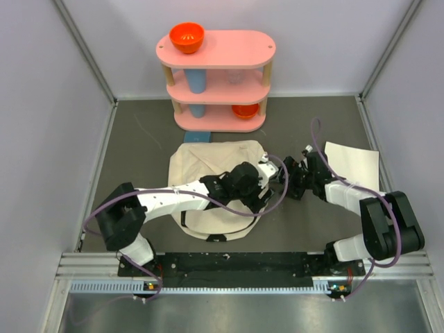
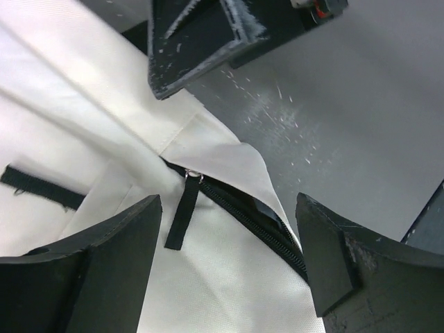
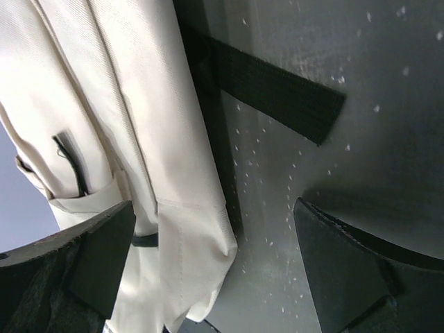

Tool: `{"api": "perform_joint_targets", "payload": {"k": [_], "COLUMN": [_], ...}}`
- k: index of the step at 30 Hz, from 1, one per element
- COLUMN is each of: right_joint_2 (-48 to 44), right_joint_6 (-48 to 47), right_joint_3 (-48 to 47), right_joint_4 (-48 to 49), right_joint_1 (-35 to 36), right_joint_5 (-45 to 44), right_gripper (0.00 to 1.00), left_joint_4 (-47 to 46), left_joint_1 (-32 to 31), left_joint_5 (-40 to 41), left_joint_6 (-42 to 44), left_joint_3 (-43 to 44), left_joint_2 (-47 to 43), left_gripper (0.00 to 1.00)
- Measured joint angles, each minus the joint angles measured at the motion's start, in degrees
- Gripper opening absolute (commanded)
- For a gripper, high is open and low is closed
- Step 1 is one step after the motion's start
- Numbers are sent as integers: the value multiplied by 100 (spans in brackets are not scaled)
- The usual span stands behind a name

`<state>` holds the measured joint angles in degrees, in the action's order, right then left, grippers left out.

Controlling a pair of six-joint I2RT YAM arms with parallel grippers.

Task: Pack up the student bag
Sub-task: Zip the student bag at the center of the board.

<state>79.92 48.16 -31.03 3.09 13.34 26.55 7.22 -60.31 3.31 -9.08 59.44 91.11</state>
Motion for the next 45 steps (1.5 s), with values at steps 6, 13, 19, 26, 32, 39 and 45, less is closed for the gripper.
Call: {"api": "perform_joint_targets", "payload": {"k": [6,13,19,26,32,39,45], "right_joint_2": [-188,-278,-278,-278,-278,-278,-278], "right_joint_6": [-22,-22,-20,-20,-20,-20,-20], "right_joint_3": [114,179,223,256,256,256,256], "right_joint_4": [-98,-81,-81,-61,-57,-57,-57], "right_joint_1": [0,0,0,0,0,0,0], "right_joint_5": [15,17,55,57,57,57,59], "right_gripper": [95,95,95,95,95,95,95], "left_joint_4": [529,1008,1338,1615,1698,1731,1681], "left_joint_1": [426,1154,1182,1121,1075,944,885], "left_joint_5": [-1080,-1954,-2675,-2758,-2461,-2100,-1762], "left_joint_6": [804,1187,1438,1681,1740,1749,1711], "left_joint_3": [240,649,1139,1141,1187,1250,1290], "left_joint_2": [254,420,846,892,1158,1355,1567], "left_gripper": [73,65,61,62,61,58,39]}}
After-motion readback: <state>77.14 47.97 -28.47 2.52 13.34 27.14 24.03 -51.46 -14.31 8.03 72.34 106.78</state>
